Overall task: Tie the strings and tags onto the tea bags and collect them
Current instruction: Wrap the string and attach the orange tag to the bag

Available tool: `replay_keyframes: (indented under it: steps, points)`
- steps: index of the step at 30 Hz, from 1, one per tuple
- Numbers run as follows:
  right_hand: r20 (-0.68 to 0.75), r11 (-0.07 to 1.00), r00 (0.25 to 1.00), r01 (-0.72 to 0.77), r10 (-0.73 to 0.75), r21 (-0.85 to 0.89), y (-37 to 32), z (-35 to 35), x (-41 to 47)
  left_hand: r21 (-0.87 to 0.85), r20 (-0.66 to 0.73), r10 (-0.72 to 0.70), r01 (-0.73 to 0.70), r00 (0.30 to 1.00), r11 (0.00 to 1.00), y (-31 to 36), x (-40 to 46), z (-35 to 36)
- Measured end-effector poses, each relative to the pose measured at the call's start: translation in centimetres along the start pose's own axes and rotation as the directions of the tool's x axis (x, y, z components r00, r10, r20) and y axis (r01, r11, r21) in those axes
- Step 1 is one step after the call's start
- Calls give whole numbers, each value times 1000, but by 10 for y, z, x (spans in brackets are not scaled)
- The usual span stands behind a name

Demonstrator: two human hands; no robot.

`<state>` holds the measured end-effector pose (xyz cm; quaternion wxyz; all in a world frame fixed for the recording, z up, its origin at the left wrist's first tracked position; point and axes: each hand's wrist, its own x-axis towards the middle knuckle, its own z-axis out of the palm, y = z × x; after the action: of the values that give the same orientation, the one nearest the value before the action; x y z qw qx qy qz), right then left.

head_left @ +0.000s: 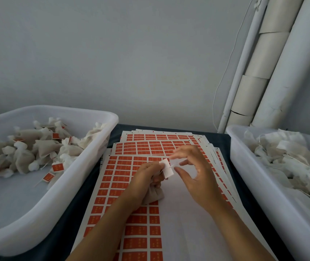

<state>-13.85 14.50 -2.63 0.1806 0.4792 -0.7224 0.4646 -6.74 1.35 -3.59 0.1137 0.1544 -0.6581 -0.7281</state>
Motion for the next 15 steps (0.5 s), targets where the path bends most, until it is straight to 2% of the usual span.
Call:
replay_keyframes:
  steps: [2, 6, 11, 15]
  points:
    - [68, 1000, 997, -24, 24, -1, 0, -2, 0, 18, 11, 32, -32, 999, 999, 0, 0, -1]
    - [69, 998, 996, -55, 53, 30, 0, -3, -1, 100, 71, 101, -107, 992, 989, 1, 0, -1]
    - [140, 936, 948, -306, 284, 173, 5, 3, -4, 31, 119, 131, -135, 984, 990, 1, 2, -2]
    - [174, 916, 933, -348, 316, 199, 5, 4, -4, 5, 173, 141, -144, 975, 989, 0, 1, -2]
